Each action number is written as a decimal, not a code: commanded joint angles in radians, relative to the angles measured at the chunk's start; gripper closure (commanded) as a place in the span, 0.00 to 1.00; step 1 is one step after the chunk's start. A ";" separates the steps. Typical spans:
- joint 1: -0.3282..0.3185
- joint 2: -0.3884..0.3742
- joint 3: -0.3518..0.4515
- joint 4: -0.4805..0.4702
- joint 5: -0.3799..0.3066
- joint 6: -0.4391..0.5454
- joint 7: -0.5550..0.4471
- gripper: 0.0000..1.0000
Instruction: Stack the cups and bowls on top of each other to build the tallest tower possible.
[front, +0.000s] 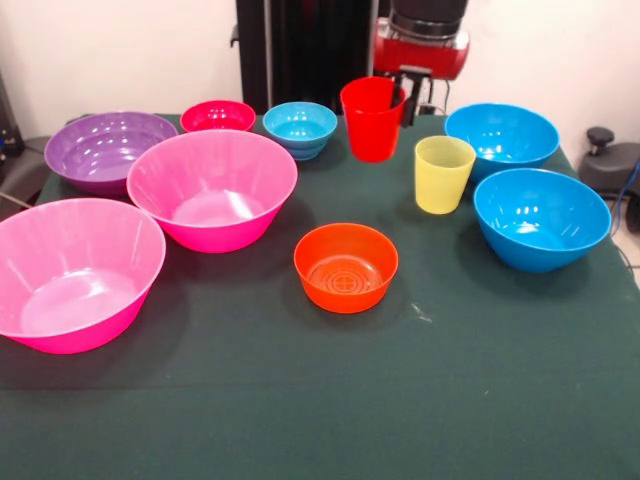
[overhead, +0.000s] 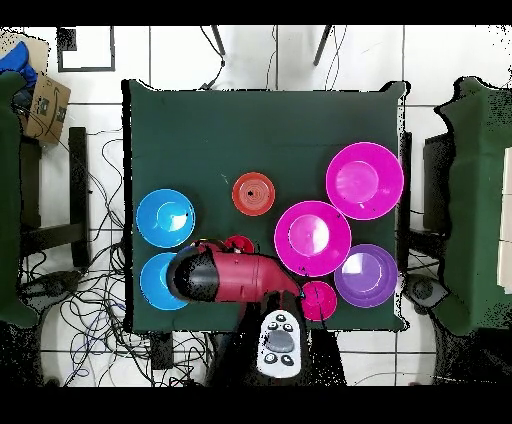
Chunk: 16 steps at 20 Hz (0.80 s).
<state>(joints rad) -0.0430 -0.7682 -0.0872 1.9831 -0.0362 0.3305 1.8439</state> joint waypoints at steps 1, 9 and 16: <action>0.013 0.000 0.041 -0.171 0.051 0.131 0.132 1.00; 0.013 0.082 0.044 -0.305 0.050 0.153 0.125 1.00; -0.033 0.184 0.084 -0.414 0.035 0.136 0.068 1.00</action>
<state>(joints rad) -0.0463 -0.7072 -0.0895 1.7085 -0.0146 0.3985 1.8439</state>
